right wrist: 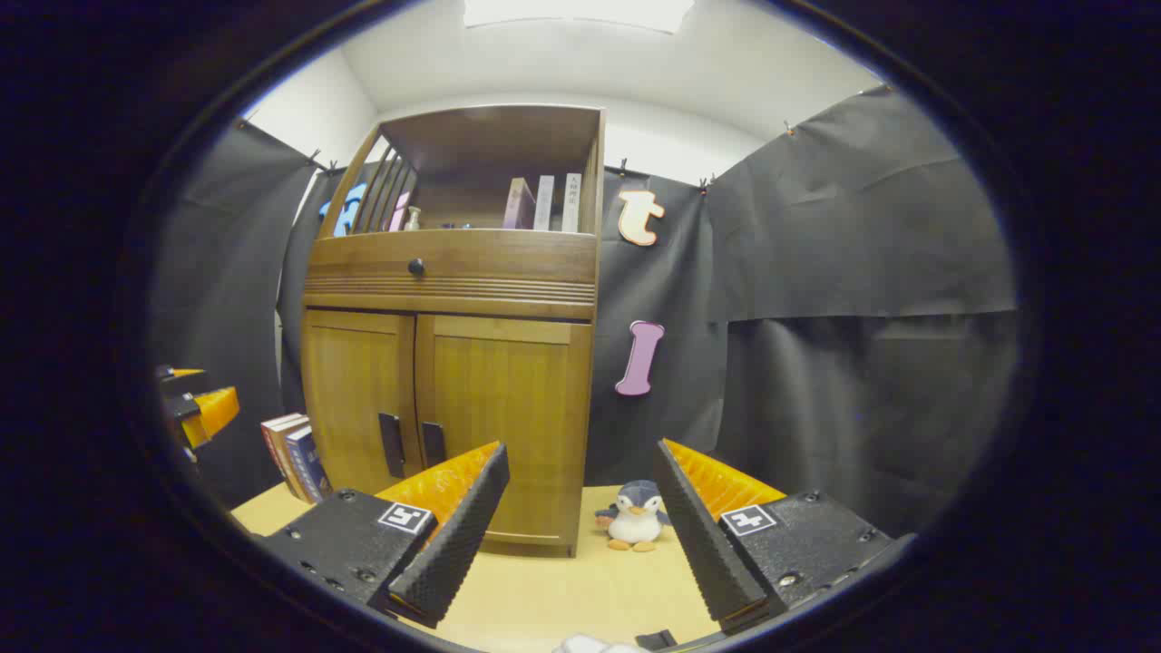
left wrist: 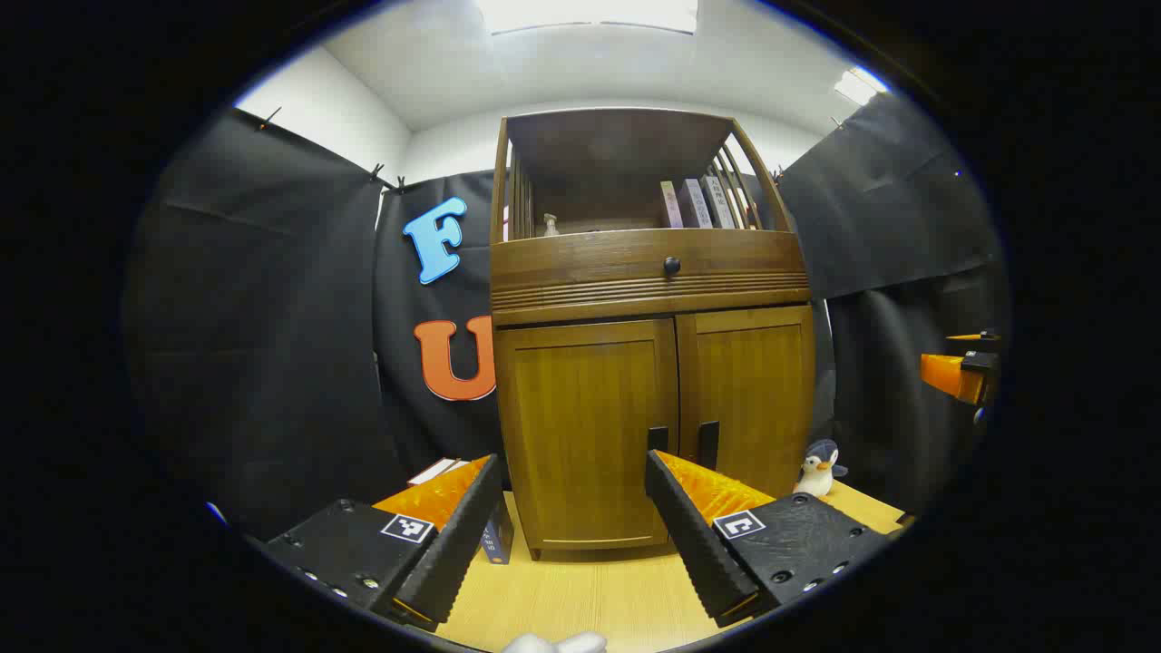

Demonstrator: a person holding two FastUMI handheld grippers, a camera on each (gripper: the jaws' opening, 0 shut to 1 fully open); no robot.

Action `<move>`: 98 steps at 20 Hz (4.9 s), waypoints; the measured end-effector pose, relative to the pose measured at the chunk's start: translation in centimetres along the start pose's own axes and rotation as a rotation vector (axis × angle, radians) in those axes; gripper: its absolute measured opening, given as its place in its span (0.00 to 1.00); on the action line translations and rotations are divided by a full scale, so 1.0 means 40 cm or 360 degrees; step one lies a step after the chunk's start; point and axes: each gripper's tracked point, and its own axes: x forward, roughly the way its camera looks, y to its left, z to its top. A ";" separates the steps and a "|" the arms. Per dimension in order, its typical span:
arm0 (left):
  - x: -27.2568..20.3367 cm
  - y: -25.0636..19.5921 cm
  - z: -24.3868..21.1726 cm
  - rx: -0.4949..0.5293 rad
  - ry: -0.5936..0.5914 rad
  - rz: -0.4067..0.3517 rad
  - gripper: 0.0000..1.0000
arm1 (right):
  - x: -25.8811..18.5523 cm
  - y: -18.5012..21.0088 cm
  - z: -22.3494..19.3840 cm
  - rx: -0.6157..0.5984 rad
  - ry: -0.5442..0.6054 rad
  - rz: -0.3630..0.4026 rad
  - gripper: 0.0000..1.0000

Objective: Open the right door of the double-door shoe cabinet with the right hand, and open the left door with the left hand.

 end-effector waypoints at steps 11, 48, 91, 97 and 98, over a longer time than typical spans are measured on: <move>-0.030 0.017 -0.035 0.0010 0.0061 0.0003 0.96 | -0.011 0.039 -0.047 0.0010 0.0091 0.0055 1.00; -0.076 0.183 -0.094 -0.0048 0.0164 0.0214 0.96 | 0.677 0.531 -0.367 -0.0056 0.0454 0.0259 0.80; -0.121 -0.038 -0.116 -0.0051 0.0136 -0.0170 0.96 | 0.222 0.180 -0.381 0.0095 0.0492 0.0307 0.24; -0.087 -0.114 -0.107 -0.0069 0.0153 -0.0307 0.96 | 0.196 0.077 -0.384 0.0160 0.0473 0.0177 0.15; -0.081 -0.126 -0.101 -0.0071 0.0143 -0.0329 0.96 | 0.198 0.057 -0.386 0.0161 0.0471 0.0165 0.14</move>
